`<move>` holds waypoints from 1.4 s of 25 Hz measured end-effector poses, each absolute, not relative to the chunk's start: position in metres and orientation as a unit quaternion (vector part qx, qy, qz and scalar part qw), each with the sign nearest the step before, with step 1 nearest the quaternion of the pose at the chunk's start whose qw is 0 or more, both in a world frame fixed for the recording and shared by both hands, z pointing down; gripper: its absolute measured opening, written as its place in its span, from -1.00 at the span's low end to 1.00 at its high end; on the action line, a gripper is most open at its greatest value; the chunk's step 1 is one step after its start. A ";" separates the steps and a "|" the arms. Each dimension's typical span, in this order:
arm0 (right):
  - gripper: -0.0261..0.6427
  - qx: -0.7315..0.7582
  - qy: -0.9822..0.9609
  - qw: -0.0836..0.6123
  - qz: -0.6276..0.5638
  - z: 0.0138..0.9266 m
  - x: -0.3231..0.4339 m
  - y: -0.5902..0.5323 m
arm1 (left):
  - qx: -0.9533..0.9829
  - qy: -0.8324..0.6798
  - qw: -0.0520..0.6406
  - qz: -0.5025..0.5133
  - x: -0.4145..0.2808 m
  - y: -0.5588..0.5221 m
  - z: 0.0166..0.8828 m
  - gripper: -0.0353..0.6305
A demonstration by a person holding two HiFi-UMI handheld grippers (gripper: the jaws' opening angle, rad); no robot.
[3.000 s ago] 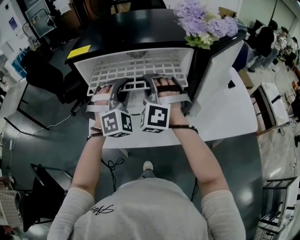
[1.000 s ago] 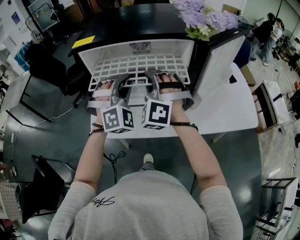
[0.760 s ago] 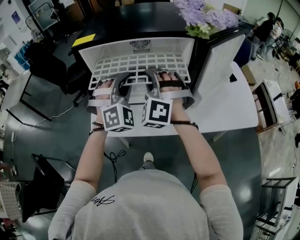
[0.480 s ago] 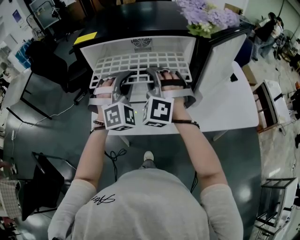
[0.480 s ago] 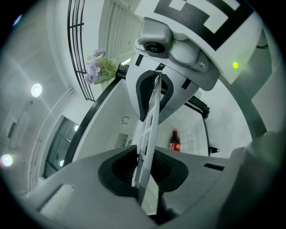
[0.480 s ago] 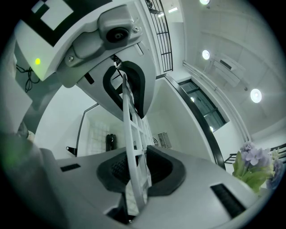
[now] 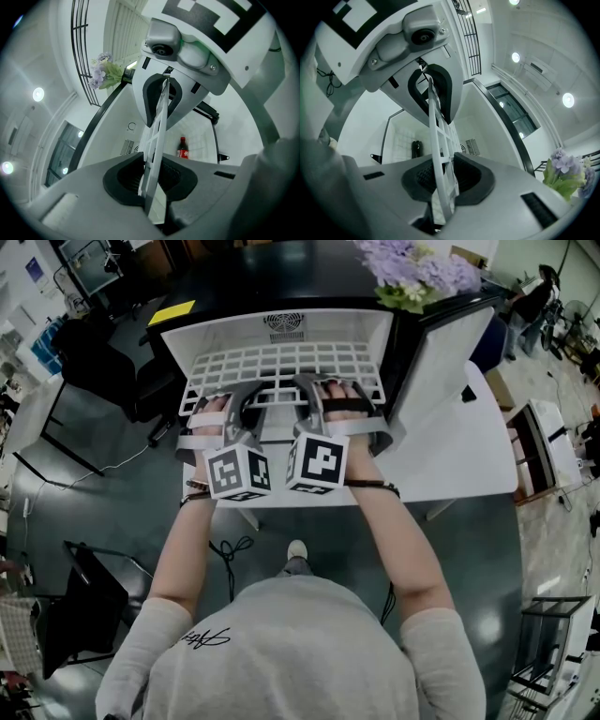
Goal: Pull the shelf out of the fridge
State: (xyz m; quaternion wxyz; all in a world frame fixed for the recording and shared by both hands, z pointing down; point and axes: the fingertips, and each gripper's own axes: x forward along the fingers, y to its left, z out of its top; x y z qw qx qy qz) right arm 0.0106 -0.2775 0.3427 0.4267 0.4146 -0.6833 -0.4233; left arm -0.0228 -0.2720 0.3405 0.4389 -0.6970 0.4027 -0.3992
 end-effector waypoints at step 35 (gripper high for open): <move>-0.74 0.413 -0.681 0.427 -0.429 0.342 0.010 -0.255 | -0.695 0.402 0.442 -0.400 -0.024 -0.249 0.340 -0.74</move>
